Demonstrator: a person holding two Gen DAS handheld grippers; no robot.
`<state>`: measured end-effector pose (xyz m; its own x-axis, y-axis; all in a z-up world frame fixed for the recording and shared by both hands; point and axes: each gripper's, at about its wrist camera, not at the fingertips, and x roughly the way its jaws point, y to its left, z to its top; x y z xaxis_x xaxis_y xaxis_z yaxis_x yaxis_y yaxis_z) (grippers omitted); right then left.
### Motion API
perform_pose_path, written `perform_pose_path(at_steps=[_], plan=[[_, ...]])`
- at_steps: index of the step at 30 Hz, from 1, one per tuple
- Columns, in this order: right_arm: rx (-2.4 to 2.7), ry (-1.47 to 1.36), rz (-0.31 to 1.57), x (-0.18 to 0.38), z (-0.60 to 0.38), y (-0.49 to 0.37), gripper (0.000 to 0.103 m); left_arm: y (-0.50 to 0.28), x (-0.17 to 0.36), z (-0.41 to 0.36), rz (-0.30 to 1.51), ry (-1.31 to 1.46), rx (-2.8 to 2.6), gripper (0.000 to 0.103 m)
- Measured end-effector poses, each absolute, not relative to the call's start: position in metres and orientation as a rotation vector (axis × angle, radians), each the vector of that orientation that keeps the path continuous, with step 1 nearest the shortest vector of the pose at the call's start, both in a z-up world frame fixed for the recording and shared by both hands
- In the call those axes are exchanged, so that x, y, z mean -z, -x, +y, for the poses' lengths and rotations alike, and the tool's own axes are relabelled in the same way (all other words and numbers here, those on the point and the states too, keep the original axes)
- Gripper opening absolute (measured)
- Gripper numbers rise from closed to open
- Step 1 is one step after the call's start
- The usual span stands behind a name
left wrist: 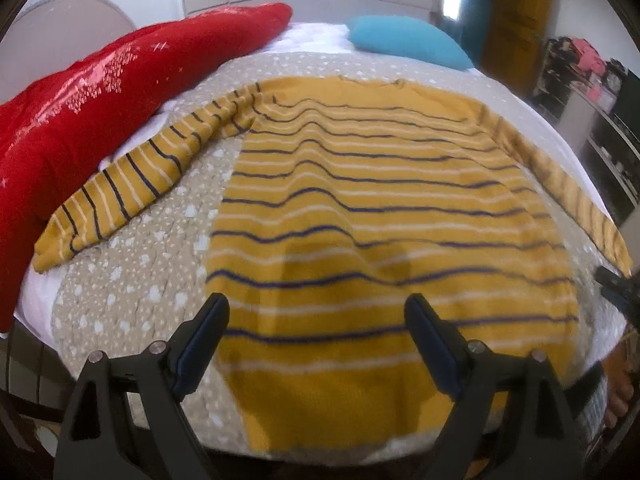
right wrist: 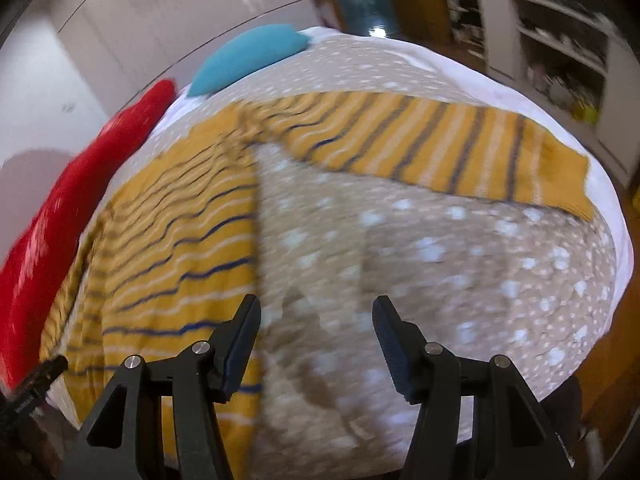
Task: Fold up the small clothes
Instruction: 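Grasp the sweater sleeve cuff with the right gripper and lift it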
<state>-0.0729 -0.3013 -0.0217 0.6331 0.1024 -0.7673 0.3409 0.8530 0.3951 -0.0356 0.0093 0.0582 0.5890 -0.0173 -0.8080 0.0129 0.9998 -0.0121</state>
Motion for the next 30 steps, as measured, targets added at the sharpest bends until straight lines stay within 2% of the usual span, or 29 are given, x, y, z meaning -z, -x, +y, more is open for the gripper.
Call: perform_pose_path(at_steps=[7,14,27,29,30], plan=[[0.264,-0.765,0.825,0.039,-0.375,0.088,0.063,0.007,-0.022,0.012,1.035,0.081,0.012,0.089],[0.317,-0.839,0.769,0.044,-0.414,0.069,0.063,0.0,-0.009,-0.005,1.015,0.018,-0.015,0.103],[0.417,-0.894,0.727,0.043,-0.474,0.032,0.062,-0.004,0.0,-0.01,0.969,-0.014,-0.04,0.103],[0.45,-0.915,0.725,0.044,-0.483,0.035,0.055,-0.004,-0.001,-0.01,0.97,-0.015,-0.036,0.103],[0.47,-0.925,0.733,0.045,-0.487,0.035,0.043,-0.004,-0.001,-0.01,0.975,-0.015,-0.033,0.103]])
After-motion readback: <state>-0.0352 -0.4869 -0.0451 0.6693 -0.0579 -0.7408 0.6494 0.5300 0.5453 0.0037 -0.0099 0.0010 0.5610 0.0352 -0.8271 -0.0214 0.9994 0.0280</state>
